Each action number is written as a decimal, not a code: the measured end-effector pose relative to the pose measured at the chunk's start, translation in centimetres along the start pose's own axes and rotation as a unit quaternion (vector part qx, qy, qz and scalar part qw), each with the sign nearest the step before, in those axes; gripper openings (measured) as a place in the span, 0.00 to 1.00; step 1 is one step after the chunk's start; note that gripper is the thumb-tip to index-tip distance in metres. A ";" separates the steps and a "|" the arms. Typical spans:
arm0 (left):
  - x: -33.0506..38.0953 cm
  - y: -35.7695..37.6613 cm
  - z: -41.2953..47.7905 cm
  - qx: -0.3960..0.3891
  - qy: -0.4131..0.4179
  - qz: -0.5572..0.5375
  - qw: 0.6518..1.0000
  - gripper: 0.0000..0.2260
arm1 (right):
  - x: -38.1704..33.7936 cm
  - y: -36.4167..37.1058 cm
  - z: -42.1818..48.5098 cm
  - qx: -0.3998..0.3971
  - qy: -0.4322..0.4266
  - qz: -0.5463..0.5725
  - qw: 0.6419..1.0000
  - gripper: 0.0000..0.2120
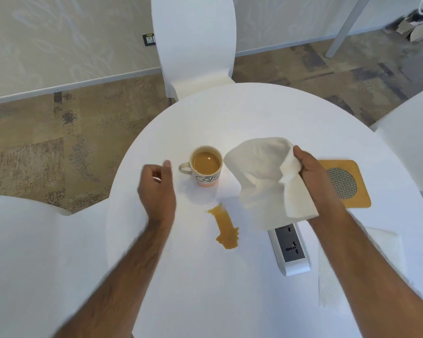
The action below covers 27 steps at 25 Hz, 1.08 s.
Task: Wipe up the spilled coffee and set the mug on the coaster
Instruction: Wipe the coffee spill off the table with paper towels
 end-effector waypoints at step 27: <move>0.1 -4.1 -5.0 -0.374 -0.227 -0.226 0.870 0.20 | 2.9 0.3 -4.1 -0.146 0.015 -0.155 0.977 0.18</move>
Point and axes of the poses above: each hand's wrist, its own z-axis towards the middle knuckle, its own y-axis out of the palm, x = y × z, the point moved 3 cm from there along z, towards the middle knuckle, and after that the axes turned 11 degrees about -x, right-handed, at the moved point
